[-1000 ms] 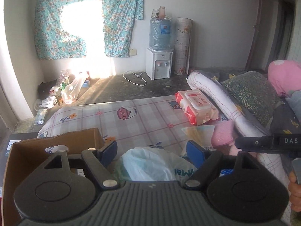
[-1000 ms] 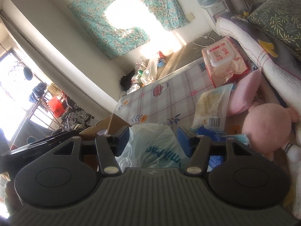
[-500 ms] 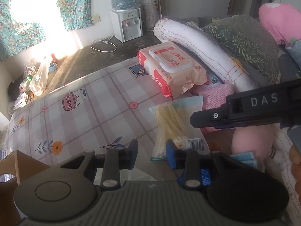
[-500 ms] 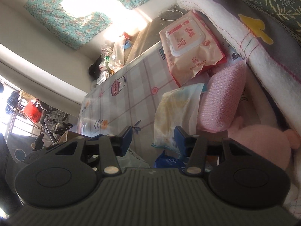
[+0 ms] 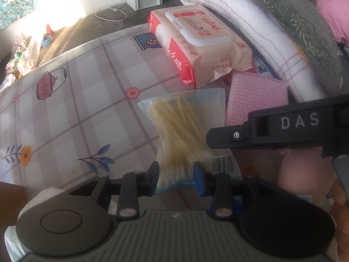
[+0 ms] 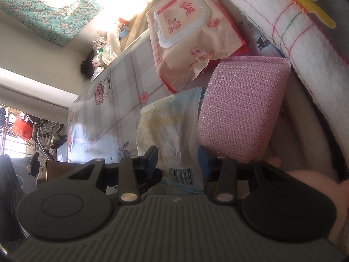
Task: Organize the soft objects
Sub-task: 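Close the right gripper on the cotton swab bag and lift it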
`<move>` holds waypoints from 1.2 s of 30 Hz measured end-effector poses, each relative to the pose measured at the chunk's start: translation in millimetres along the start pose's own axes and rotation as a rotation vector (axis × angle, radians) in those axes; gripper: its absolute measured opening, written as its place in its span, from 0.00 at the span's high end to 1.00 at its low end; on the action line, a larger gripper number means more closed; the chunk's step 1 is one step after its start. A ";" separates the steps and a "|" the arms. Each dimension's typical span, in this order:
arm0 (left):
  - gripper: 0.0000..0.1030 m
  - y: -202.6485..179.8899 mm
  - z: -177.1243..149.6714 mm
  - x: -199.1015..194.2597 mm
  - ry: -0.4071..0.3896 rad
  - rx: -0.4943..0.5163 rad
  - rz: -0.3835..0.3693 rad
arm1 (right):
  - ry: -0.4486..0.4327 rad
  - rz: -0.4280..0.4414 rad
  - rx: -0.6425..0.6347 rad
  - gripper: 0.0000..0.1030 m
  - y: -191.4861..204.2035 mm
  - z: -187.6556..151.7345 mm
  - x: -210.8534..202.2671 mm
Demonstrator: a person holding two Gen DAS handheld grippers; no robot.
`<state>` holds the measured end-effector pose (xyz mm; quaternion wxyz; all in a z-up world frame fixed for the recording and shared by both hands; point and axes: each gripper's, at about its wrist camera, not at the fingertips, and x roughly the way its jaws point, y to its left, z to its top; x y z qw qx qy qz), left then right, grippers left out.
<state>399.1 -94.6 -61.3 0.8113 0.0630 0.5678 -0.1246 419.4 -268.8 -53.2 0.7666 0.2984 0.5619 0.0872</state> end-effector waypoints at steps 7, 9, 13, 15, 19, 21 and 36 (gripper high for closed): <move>0.43 9.2 5.7 8.5 0.018 -0.034 0.003 | 0.024 0.028 0.020 0.61 1.9 2.2 19.4; 0.40 14.6 8.0 12.7 0.028 -0.067 -0.017 | 0.026 0.031 0.021 0.61 3.5 2.6 23.0; 0.43 22.3 12.0 18.1 0.047 -0.115 -0.073 | 0.027 0.047 0.032 0.62 0.7 1.7 27.0; 0.52 25.2 13.0 19.5 0.054 -0.141 -0.105 | 0.027 0.054 0.036 0.64 -0.6 1.1 27.5; 0.57 20.5 13.7 18.9 0.048 -0.142 -0.085 | 0.022 0.068 0.045 0.71 -4.5 0.2 28.7; 0.61 17.3 12.6 15.7 0.041 -0.139 -0.069 | 0.016 0.071 0.049 0.78 -9.0 -0.5 26.8; 0.68 12.6 -10.1 -66.2 -0.094 -0.118 -0.062 | -0.055 0.148 0.029 0.86 16.0 -13.0 -25.5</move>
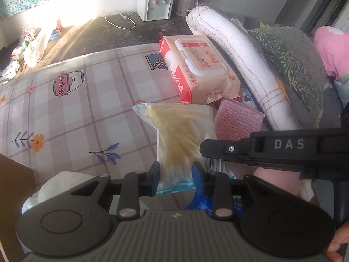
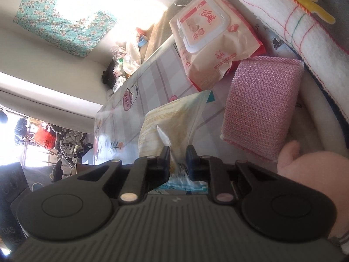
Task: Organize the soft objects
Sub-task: 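Close the right gripper on the cotton swab bag and lift it, then carry the swab bag into the cardboard box and open the right gripper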
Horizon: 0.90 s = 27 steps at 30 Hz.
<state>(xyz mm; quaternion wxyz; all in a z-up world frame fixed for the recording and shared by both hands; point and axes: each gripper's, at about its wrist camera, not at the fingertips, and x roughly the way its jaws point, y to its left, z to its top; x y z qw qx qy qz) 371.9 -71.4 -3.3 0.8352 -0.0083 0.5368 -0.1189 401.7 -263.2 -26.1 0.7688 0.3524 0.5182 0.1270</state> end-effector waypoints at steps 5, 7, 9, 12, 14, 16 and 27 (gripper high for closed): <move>0.68 12.5 -16.8 -56.4 -0.074 -0.022 -0.001 | -0.030 0.039 -0.067 0.86 40.4 -16.9 -30.1; 0.68 22.6 -27.2 -82.6 -0.108 -0.037 0.009 | -0.039 0.067 -0.098 0.86 60.9 -27.1 -42.0; 0.68 36.5 -38.8 -108.0 -0.144 -0.055 0.026 | -0.038 0.091 -0.137 0.86 84.2 -38.9 -48.8; 0.68 64.4 -58.1 -143.3 -0.190 -0.097 0.059 | -0.027 0.127 -0.210 0.85 124.8 -62.0 -54.0; 0.68 83.9 -70.7 -161.3 -0.210 -0.122 0.083 | -0.011 0.152 -0.248 0.85 151.1 -77.8 -50.1; 0.68 111.6 -86.9 -181.9 -0.232 -0.155 0.123 | 0.013 0.176 -0.293 0.85 184.9 -99.5 -41.4; 0.68 253.1 -148.8 -199.4 -0.192 -0.368 0.220 | 0.204 0.175 -0.450 0.85 310.3 -200.6 57.5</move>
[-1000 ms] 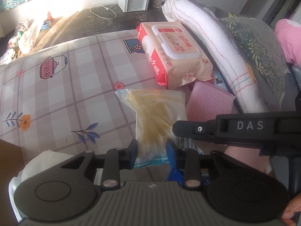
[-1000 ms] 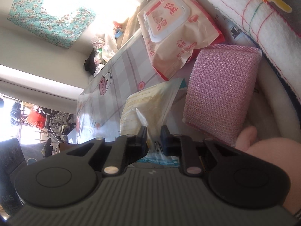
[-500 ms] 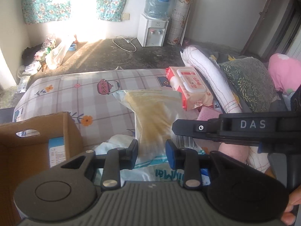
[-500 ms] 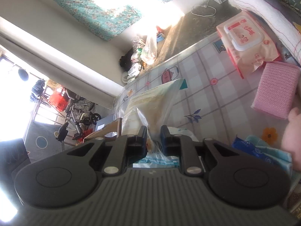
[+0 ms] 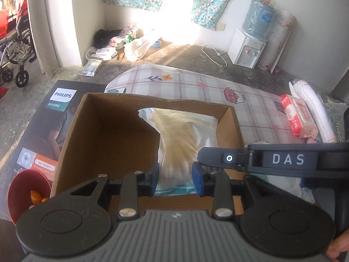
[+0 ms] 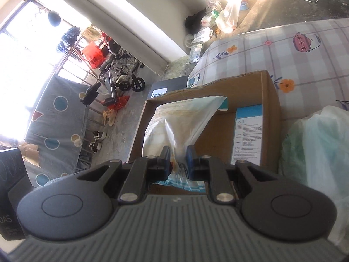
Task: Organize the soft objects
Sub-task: 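Carry the swab bag into the cardboard box and open the right gripper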
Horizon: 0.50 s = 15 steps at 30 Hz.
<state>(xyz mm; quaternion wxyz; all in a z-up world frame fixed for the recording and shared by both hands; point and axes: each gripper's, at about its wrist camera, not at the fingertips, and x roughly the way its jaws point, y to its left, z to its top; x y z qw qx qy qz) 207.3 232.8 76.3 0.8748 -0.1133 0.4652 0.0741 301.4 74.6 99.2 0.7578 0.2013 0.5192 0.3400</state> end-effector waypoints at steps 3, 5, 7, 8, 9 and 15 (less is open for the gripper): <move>0.68 22.7 1.0 21.7 0.036 -0.029 -0.003 | 0.039 -0.039 -0.005 0.85 7.4 -3.5 37.4; 0.68 30.9 0.8 39.9 0.060 -0.041 -0.009 | 0.057 -0.069 -0.004 0.85 6.9 -4.3 54.9; 0.68 34.0 1.1 56.4 0.080 -0.035 -0.010 | 0.074 -0.100 0.000 0.85 1.9 -3.5 74.0; 0.68 35.8 -0.3 65.7 0.091 -0.033 -0.011 | 0.083 -0.115 0.003 0.85 -0.1 -3.1 81.9; 0.68 37.1 -0.9 74.1 0.102 -0.034 -0.014 | 0.091 -0.131 0.007 0.85 -4.7 -1.6 91.7; 0.64 38.0 -0.6 112.7 0.154 -0.003 0.003 | 0.111 -0.174 0.031 0.84 -29.5 4.0 125.0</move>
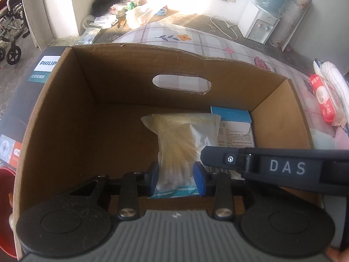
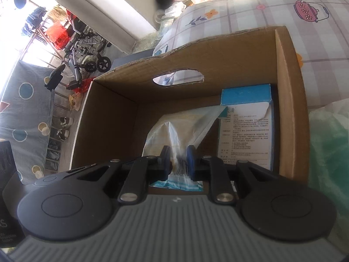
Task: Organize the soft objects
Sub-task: 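Carry the swab bag into the cardboard box and open the right gripper, then move the right gripper back to the pink knitted pad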
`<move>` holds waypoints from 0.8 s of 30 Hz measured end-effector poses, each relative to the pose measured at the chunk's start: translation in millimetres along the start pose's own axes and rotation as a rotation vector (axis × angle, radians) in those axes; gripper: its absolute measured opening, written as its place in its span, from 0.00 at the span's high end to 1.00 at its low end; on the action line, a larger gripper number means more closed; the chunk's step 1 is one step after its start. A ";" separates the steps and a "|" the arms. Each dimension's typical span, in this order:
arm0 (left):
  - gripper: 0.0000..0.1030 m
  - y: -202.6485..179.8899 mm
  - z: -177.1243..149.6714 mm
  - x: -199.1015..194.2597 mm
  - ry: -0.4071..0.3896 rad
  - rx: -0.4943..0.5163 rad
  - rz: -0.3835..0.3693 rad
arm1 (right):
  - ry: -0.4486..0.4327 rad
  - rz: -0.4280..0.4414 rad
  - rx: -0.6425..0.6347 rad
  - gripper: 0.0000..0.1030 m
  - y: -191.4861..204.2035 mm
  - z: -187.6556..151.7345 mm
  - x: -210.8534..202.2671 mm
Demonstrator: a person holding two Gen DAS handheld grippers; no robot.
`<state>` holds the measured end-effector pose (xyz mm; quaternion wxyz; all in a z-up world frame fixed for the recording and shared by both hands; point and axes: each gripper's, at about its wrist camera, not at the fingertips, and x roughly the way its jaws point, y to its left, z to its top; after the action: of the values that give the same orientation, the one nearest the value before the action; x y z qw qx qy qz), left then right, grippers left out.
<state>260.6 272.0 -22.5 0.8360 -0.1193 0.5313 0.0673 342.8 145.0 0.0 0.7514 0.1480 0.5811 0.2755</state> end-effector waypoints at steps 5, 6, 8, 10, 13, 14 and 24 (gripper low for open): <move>0.63 0.0 0.3 13.1 0.019 0.011 0.028 | 0.005 0.003 -0.025 0.83 -0.1 3.6 7.9; 0.63 -0.1 0.7 12.6 0.015 0.011 0.035 | 0.003 0.004 -0.030 0.83 -0.8 4.2 7.6; 0.60 -0.9 1.2 10.3 0.003 0.013 0.046 | -0.008 -0.004 -0.038 0.81 -0.7 5.2 4.3; 0.55 -1.8 2.3 4.0 -0.013 0.010 0.057 | -0.018 0.001 -0.045 0.80 -0.4 7.5 0.0; 0.49 -3.3 3.3 -10.6 -0.039 0.008 0.069 | -0.037 0.027 -0.042 0.79 0.5 7.2 -11.5; 0.47 -4.3 3.2 -16.0 -0.048 0.006 0.073 | -0.044 0.037 -0.039 0.78 0.8 6.8 -15.8; 0.32 -42.2 -10.1 -90.0 -0.163 0.043 0.057 | -0.170 0.172 -0.013 0.71 -12.6 -13.8 -103.1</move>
<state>223.5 229.9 60.2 0.8766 -0.0802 0.4660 0.0891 314.8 73.1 71.0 0.7726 0.2155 0.4985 0.3290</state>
